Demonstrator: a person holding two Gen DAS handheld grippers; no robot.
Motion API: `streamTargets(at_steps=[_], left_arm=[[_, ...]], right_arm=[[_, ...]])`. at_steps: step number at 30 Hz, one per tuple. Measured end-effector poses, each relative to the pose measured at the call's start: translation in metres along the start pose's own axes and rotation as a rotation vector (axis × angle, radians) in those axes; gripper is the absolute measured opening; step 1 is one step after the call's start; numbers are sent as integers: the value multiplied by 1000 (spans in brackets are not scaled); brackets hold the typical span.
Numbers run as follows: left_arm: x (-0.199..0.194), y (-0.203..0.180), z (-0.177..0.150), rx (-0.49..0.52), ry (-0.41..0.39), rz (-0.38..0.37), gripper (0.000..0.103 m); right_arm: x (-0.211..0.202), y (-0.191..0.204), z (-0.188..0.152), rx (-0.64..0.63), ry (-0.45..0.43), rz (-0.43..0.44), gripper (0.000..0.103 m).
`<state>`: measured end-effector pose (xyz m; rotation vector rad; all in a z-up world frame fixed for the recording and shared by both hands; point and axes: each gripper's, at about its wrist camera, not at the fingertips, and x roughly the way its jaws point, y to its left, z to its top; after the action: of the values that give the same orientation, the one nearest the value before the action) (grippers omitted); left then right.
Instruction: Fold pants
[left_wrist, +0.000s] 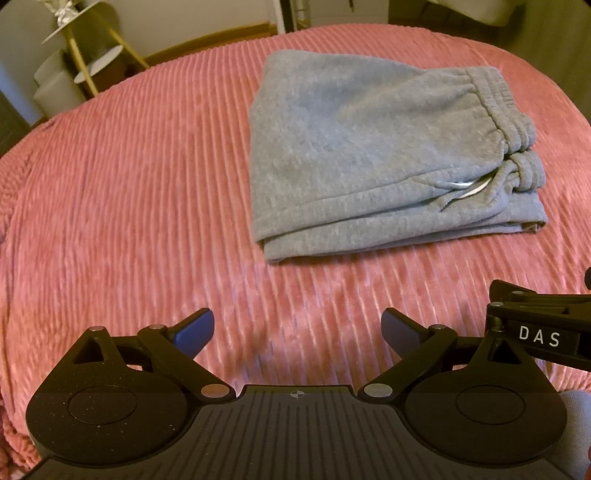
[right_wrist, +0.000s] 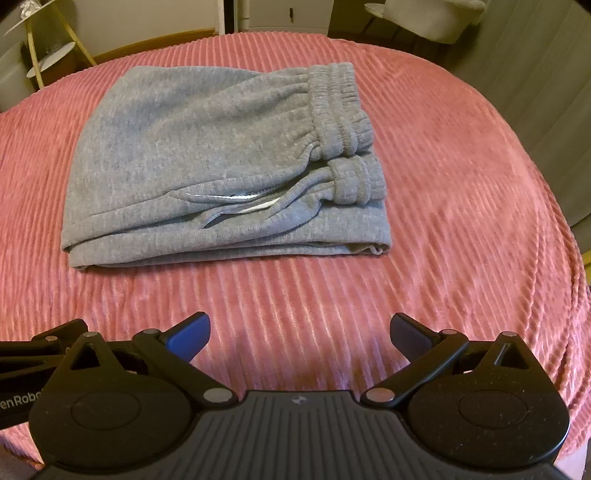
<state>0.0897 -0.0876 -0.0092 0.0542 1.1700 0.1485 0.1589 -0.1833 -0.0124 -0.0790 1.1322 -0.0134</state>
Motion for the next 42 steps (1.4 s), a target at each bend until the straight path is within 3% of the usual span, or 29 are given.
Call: streamTargets(at_steps=[42], left_arm=[[-5, 0, -1, -3, -17, -6, 100]], right_arm=[[-6, -1, -1, -4, -24, -15, 103]])
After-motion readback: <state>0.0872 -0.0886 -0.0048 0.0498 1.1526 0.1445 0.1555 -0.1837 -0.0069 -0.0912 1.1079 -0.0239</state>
